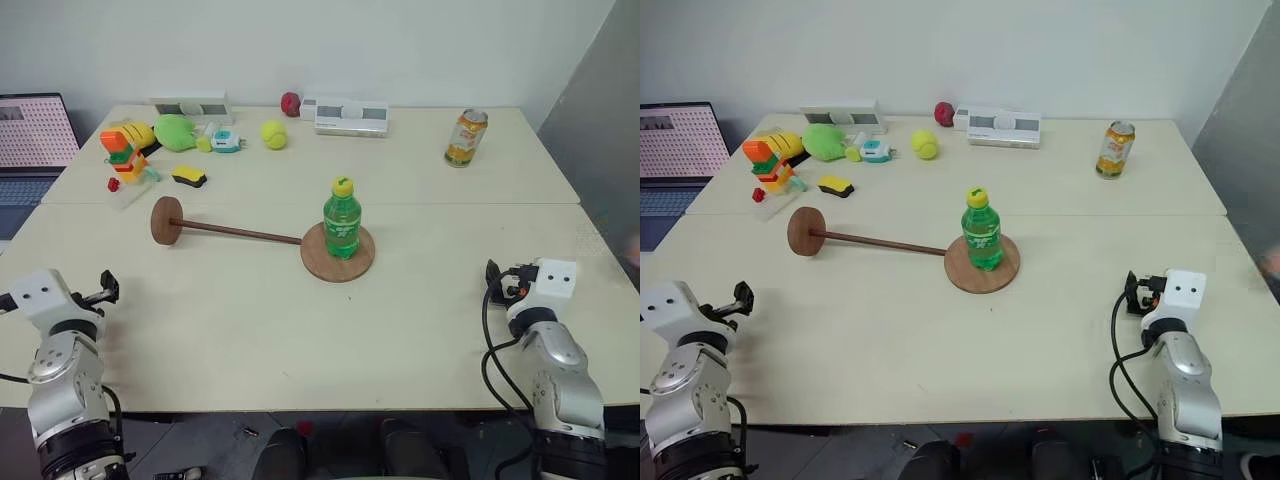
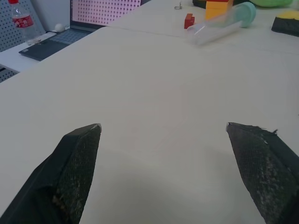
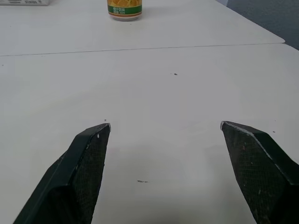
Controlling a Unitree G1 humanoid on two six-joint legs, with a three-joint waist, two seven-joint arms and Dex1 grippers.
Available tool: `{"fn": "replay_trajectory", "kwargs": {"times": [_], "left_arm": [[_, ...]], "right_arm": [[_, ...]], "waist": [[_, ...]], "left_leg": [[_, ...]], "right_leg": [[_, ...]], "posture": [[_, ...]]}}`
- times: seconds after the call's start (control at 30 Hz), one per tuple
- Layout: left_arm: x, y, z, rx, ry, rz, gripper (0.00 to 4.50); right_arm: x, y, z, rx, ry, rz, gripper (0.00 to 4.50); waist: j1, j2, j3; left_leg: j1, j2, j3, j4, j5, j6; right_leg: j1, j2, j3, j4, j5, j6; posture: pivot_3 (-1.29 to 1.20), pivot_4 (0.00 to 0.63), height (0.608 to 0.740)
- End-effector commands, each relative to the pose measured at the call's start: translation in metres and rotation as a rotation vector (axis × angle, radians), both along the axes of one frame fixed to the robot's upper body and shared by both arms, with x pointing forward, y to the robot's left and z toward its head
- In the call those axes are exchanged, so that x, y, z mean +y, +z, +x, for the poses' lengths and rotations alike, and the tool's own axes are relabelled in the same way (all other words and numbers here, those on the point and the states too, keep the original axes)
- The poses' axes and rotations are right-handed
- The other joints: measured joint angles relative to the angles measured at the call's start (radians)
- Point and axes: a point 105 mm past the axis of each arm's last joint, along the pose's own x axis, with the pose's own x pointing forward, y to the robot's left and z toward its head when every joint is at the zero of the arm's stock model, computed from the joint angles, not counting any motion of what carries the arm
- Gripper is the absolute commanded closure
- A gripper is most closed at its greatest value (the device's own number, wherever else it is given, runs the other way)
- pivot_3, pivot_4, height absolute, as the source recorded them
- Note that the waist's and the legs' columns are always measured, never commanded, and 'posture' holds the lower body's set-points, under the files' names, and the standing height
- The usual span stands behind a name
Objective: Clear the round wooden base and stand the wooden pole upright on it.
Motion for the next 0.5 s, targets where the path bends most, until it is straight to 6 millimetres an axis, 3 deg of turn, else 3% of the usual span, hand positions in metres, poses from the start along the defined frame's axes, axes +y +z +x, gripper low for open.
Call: {"fn": "replay_trajectory", "kwargs": {"times": [0.03, 0.17, 0.27, 0.4, 0.5], "left_arm": [[0.008, 0.013, -0.001, -0.014, 0.035, 0.039, 0.00], [0.010, 0.018, -0.002, -0.053, 0.043, 0.006, 0.00], [0.012, 0.032, -0.005, -0.081, 0.029, 0.021, 0.00], [-0.009, 0.081, 0.000, -0.209, -0.142, 0.074, 0.00], [-0.048, 0.122, 0.010, -0.319, -0.375, 0.085, 0.00]], "right_arm": [[0.002, 0.016, 0.000, -0.061, 0.005, -0.015, 0.54], [-0.001, 0.019, 0.000, -0.067, -0.001, 0.008, 0.54], [0.012, 0.032, 0.002, -0.077, 0.095, -0.005, 0.54], [0.044, 0.051, 0.005, -0.071, 0.344, 0.002, 0.54], [0.069, 0.067, 0.004, -0.055, 0.549, 0.026, 0.54]], "waist": [[0.000, 0.000, 0.000], [0.000, 0.000, 0.000], [-0.001, 0.000, 0.000], [-0.001, 0.000, 0.000], [-0.001, 0.000, 0.000]], "left_leg": [[0.000, 0.000, 0.000, 0.000, 0.000, 0.000], [0.000, 0.000, 0.000, 0.000, 0.000, 0.000], [0.000, 0.000, 0.000, 0.000, 0.000, 0.000], [0.000, 0.001, 0.000, 0.000, 0.000, 0.000], [0.000, 0.001, -0.001, 0.000, 0.000, 0.000]], "right_leg": [[0.000, 0.000, 0.000, 0.000, 0.000, 0.000], [0.000, 0.000, 0.000, 0.000, 0.000, 0.000], [0.000, 0.000, 0.000, 0.000, 0.000, 0.000], [0.000, 0.000, 0.000, 0.000, 0.000, 0.000], [0.000, 0.000, -0.001, 0.000, 0.000, 0.000]], "posture": [[0.00, 0.150, 0.740], [0.00, 0.150, 0.740], [0.00, 0.150, 0.740], [0.00, 0.150, 0.740], [0.00, 0.150, 0.740]]}}
